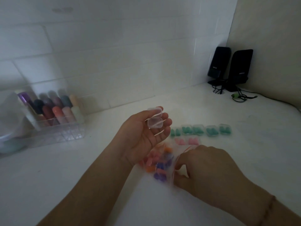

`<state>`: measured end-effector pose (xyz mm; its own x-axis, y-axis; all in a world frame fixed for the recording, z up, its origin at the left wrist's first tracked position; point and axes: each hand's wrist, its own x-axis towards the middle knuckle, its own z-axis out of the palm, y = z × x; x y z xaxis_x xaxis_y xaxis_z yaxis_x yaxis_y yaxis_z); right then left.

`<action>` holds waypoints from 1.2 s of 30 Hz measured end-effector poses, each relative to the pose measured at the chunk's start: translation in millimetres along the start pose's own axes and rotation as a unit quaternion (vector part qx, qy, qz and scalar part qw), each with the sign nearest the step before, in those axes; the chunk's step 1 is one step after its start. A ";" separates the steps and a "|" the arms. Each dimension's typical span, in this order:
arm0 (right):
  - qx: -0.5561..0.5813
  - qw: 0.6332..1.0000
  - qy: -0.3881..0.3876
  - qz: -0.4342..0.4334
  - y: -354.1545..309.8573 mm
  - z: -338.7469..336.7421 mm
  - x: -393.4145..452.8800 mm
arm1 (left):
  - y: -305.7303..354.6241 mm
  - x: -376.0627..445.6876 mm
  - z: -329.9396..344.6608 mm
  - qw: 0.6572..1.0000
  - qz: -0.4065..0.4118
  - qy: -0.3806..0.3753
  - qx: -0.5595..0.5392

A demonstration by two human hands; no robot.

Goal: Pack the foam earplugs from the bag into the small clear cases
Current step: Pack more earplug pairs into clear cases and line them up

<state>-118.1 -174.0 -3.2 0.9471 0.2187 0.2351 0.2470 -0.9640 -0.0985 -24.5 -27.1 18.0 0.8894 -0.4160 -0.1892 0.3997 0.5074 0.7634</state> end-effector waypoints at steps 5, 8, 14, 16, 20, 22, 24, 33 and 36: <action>0.019 0.998 -0.006 -0.051 2.8 5.0 3.4 | -1.8 0.1 0.4 1.000 -0.019 -0.017 -0.006; 0.032 0.997 -0.046 -0.053 5.2 -2.3 -1.1 | -2.0 -0.3 1.5 0.999 -0.031 -0.018 -0.026; 0.046 0.996 -0.056 -0.049 13.2 -15.1 -0.6 | -2.4 -1.7 2.4 0.997 -0.060 -0.020 -0.044; 0.072 0.995 -0.051 -0.040 23.0 -23.4 -0.3 | -2.2 -2.3 4.0 0.997 -0.058 -0.021 -0.036; 0.182 0.981 -0.058 -0.018 39.6 -43.3 -1.0 | -3.1 -4.0 6.1 0.998 -0.045 -0.026 -0.022; 0.292 0.956 -0.020 -0.001 44.1 -52.0 -1.7 | -4.5 -5.8 8.2 0.998 -0.043 -0.035 -0.010; 0.395 0.918 0.043 0.003 45.3 -55.1 0.9 | -8.1 -6.4 9.5 0.997 -0.050 -0.052 0.001; 0.499 0.852 0.156 0.027 22.7 -22.5 15.8 | -22.0 -7.0 11.1 0.989 -0.046 -0.142 0.015; 0.411 0.890 0.193 0.043 17.3 -17.7 16.4 | -26.1 -6.2 9.7 0.989 -0.040 -0.139 0.018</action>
<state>-101.9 -189.7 16.1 0.8674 -0.0720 0.4923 0.3946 -0.5031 -0.7689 -42.6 -45.1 5.3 0.7578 -0.6479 -0.0768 0.4544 0.4397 0.7747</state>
